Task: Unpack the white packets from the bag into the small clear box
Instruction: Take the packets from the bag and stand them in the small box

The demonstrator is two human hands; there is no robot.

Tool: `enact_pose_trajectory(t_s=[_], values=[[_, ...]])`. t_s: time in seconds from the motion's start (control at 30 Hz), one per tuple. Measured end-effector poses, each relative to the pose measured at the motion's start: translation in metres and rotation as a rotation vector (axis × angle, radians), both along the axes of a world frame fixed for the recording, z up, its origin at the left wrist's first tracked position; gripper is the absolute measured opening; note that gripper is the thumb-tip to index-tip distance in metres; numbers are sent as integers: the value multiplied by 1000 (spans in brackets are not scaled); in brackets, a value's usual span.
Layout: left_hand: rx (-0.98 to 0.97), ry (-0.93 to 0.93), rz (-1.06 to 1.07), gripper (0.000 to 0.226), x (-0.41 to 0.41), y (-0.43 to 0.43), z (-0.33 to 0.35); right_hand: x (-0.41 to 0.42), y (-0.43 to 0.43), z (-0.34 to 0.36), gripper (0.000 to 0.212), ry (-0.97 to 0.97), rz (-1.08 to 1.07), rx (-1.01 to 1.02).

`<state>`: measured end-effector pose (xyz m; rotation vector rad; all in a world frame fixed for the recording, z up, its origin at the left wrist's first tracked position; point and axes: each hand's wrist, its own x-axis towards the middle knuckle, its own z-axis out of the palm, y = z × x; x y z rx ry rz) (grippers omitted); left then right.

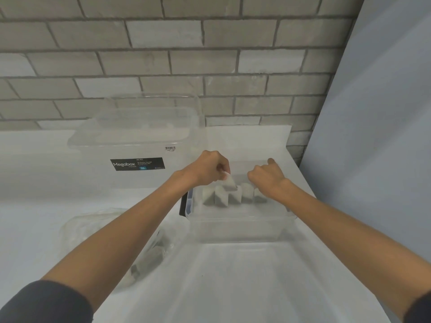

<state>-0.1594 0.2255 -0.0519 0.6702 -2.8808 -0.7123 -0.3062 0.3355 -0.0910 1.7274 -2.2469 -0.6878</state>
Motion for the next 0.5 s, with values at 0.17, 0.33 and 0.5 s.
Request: enact_pose_trajectory(t_s=[0.17, 0.33, 0.5], values=[[-9, -21, -8, 17, -4, 1, -3, 4, 2, -1, 34, 31, 20, 13], [-6, -26, -5, 19, -5, -1, -6, 6, 2, 0, 32, 56, -8, -16], [26, -2, 52, 14, -5, -2, -9, 5, 1, 1, 32, 52, -32, -43]])
